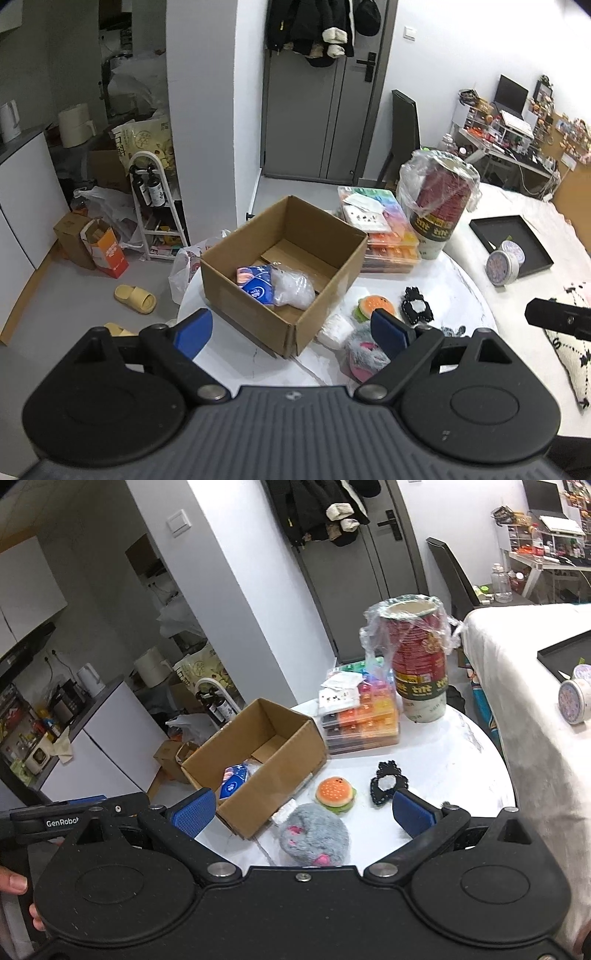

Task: Organize soft objects
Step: 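Withdraw both grippers from the box back toward the plush toys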

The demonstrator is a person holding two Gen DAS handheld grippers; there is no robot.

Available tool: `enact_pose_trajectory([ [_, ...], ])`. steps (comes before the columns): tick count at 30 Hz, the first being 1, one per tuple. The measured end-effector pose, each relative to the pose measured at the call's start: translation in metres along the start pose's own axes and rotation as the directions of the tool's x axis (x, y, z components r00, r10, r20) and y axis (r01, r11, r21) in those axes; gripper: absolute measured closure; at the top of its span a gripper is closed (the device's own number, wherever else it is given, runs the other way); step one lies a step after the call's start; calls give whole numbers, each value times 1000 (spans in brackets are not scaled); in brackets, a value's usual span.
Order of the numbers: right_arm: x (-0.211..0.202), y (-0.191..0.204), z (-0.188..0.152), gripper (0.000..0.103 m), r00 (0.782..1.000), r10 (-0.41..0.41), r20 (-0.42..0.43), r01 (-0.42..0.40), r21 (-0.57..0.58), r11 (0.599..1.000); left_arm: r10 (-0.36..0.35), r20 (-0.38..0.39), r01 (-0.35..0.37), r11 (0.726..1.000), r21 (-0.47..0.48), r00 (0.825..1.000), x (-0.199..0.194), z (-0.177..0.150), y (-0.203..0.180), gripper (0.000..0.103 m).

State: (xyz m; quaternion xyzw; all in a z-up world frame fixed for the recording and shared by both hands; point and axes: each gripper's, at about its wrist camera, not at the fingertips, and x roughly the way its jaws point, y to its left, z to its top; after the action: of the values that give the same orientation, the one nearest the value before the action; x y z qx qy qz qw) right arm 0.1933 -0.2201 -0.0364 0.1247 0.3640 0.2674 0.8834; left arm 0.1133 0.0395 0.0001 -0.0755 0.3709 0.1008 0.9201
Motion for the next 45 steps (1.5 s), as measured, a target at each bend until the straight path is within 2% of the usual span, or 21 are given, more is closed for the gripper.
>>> enact_pose_trajectory([
  [14, 13, -25, -14, 0, 998, 32, -55, -29, 64, 998, -17, -56, 18, 1000, 19, 998, 15, -12, -20, 11],
  [23, 17, -28, -24, 0, 994, 54, -96, -50, 38, 998, -31, -82, 32, 999, 21, 996, 23, -26, -34, 12],
  [27, 22, -26, -32, 0, 994, 19, -112, -18, 7, 1000, -41, -92, 43, 999, 18, 995, 30, -35, -39, 12],
  [32, 31, -32, -44, 0, 993, 12, -118, -8, 38, 999, 0, -94, 2, 1000, 19, 996, 39, -43, -44, 11],
  [37, 39, -28, -55, 0, 995, -32, -93, 34, 16, 999, 8, -112, -8, 1000, 1, 994, 47, -48, -43, 11],
  [40, 44, -26, -58, 0, 996, -26, -80, 27, 9, 1000, -14, -138, 14, 1000, 0, 990, 51, -49, -42, 12],
  [45, 54, -29, -60, 0, 997, -54, -57, 57, 51, 997, 9, -111, -6, 1000, 27, 994, 56, -50, -45, 12],
])
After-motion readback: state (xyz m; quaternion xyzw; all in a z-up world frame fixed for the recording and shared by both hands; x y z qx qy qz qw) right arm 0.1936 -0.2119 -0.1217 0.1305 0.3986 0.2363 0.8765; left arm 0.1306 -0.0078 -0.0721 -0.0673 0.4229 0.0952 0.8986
